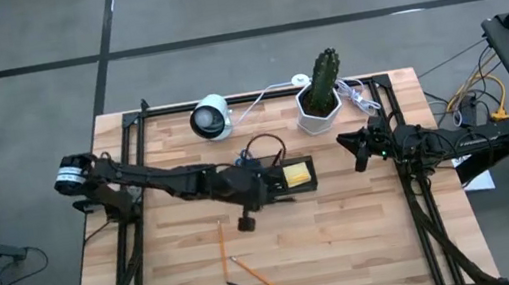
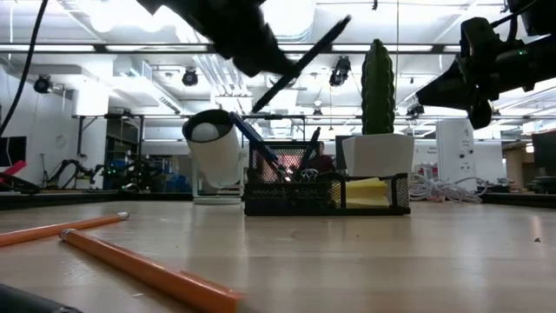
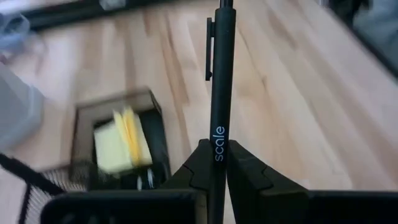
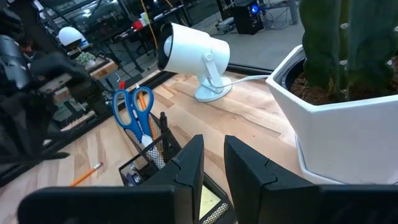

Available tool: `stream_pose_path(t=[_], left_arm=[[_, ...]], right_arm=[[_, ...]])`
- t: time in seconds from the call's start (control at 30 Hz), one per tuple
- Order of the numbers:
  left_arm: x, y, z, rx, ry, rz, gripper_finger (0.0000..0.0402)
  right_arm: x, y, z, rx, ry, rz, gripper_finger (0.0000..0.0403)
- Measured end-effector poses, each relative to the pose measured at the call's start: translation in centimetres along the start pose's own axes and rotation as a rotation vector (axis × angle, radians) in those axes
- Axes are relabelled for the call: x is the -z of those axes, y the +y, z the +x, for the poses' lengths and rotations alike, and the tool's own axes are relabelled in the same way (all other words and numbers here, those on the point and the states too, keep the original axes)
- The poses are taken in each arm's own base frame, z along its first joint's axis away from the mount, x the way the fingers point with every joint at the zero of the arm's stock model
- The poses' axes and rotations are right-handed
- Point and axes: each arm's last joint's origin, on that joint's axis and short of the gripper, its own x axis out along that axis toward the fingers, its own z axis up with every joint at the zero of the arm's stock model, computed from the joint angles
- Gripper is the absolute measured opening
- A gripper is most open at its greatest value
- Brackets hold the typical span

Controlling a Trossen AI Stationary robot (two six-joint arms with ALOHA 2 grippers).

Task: Pick and place office supplies into organizer
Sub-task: Put the top black pen into the black desk organizer

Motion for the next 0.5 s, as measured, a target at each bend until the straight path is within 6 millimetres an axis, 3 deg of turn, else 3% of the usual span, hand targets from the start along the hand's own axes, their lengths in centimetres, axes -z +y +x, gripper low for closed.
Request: stream_pose_path(t=[0.5], left_arm=[[-1.9, 4.3, -0.6, -0.289, -0.246, -0.099, 0.001]], right_arm=[[0.0, 0.0, 0.0, 0.0, 0.0, 0.003, 0.0054]])
